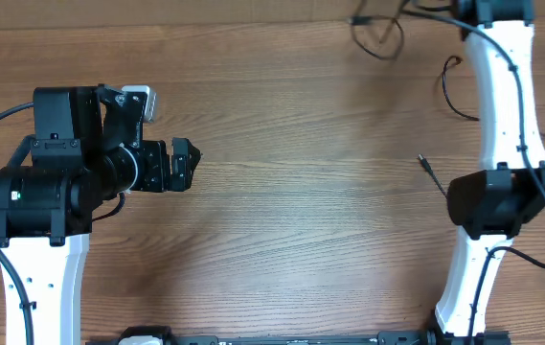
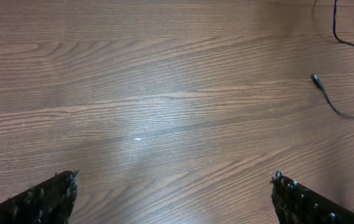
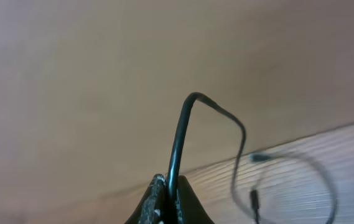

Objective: Untangle cables
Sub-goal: 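Drag the center black cable to the upper right with the right gripper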

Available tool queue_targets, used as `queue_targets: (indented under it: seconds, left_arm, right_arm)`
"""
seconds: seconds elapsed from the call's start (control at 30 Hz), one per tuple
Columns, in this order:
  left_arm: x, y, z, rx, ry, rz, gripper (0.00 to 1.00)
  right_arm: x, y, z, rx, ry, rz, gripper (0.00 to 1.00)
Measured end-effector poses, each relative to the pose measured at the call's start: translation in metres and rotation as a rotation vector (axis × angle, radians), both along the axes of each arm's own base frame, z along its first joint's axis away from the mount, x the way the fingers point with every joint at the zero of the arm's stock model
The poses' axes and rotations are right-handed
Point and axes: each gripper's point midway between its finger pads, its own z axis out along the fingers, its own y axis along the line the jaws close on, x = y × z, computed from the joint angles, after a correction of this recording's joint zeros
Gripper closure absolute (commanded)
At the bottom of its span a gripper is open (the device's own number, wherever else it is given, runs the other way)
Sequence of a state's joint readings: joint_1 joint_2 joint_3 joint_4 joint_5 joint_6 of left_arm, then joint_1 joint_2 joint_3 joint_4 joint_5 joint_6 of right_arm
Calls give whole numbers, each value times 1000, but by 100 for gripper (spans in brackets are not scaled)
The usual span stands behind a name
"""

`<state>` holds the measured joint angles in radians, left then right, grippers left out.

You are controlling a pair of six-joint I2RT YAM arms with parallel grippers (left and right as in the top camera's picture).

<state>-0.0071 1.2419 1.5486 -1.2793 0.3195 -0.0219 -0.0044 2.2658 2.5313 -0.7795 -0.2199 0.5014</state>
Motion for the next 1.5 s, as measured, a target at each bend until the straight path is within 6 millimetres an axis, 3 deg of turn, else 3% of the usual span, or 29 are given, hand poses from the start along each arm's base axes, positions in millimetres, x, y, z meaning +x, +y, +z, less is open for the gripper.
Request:
queue_targets:
  seconds: [0.17, 0.37, 0.53, 0.7, 0.8, 0.83, 0.87, 0.9, 0.97, 1.1, 1.37, 1.5]
  left_arm:
    - [0, 0, 0, 0, 0, 0, 0]
    - [0, 0, 0, 0, 0, 0, 0]
    - [0, 0, 0, 0, 0, 0, 1]
    - [0, 0, 0, 0, 0, 0, 0]
    - [0, 0, 0, 0, 0, 0, 0]
    - [0, 0, 0, 0, 0, 0, 0]
    - [0, 0, 0, 0, 0, 0, 0]
    - [0, 0, 0, 0, 0, 0, 0]
    - [0, 0, 0, 0, 0, 0, 0]
    - [0, 0, 0, 0, 0, 0, 0]
    - [0, 0, 0, 0, 0, 0, 0]
    - [0, 0, 0, 0, 0, 0, 0]
  right_arm:
    - [-2, -88, -7, -31, 33, -210, 96]
    - [-15, -176, -8, -44, 38, -380, 96]
    - [-30, -233, -8, -48, 38, -479, 96]
    - [-46, -276, -11, -66, 51, -548, 96]
    - [-53, -295, -23, -75, 83, -572, 95]
    - [-54, -299, -28, -75, 93, -578, 91]
    - [-55, -304, -35, -74, 109, -584, 67]
    - [-55, -309, -44, -75, 126, -588, 37]
    - [-58, -318, -65, -69, 176, -597, 2]
    - [-65, -332, -89, -63, 236, -612, 0]
    - [-77, -344, -93, -71, 266, -626, 0]
    - [-82, -337, -77, -108, 254, -595, 0]
